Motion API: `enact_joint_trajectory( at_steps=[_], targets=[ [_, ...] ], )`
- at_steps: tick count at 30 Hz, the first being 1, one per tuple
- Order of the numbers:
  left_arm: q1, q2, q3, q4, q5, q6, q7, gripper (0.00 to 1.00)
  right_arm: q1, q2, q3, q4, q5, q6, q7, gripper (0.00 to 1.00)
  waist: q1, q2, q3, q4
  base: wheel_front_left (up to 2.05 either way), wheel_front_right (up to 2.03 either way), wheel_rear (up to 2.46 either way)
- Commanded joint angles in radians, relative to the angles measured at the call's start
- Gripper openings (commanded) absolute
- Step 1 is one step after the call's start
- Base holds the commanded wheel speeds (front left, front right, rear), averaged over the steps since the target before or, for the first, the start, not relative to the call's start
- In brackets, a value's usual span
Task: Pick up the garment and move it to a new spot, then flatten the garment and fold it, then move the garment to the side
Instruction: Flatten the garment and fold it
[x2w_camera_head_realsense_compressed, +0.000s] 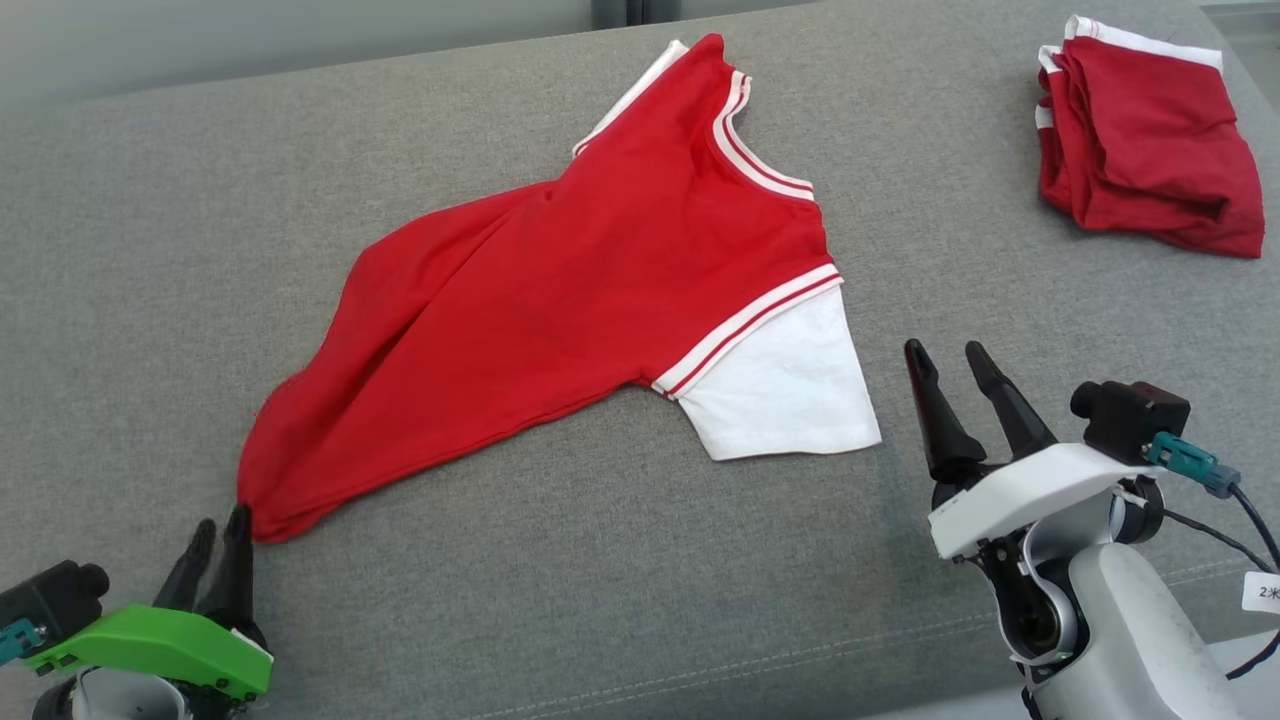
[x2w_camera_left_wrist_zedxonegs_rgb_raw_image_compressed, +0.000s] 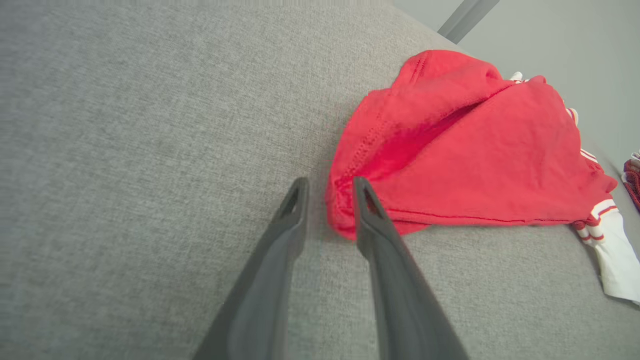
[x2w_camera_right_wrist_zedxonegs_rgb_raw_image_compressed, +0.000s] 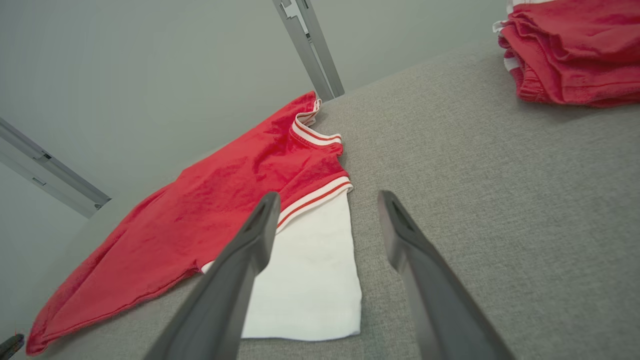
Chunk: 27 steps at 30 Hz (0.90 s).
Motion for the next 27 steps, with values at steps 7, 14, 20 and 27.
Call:
enact_joint_trajectory(
  at_steps=[7, 14, 20, 27],
  targets=[
    [0.039, -0.001, 0.043, -0.043, -0.012, 0.021, -0.051, 1.00, 0.019, 0.000, -0.002, 0.008, 0.004, 0.000, -0.004, 1.00, 0.0000, 0.0000, -0.015, 0.008, 0.00, 0.00, 0.00],
    [0.074, -0.031, 0.047, -0.139, 0.020, 0.074, -0.077, 1.00, 0.034, 0.002, -0.001, 0.023, 0.003, 0.000, 0.000, 1.00, 0.0000, 0.0000, -0.043, 0.020, 0.00, 0.00, 0.00],
    [0.094, -0.053, 0.009, -0.216, 0.102, 0.128, -0.090, 1.00, 0.042, 0.005, 0.002, 0.046, -0.003, 0.000, 0.002, 1.00, 0.0000, 0.0000, -0.074, 0.029, 0.00, 0.00, 0.00],
    [0.112, -0.076, -0.023, -0.253, 0.144, 0.160, -0.093, 1.00, 0.050, 0.011, -0.021, 0.097, -0.020, 0.000, 0.015, 1.00, 0.0000, 0.0000, -0.089, 0.041, 0.00, 0.00, 0.00]
  ],
)
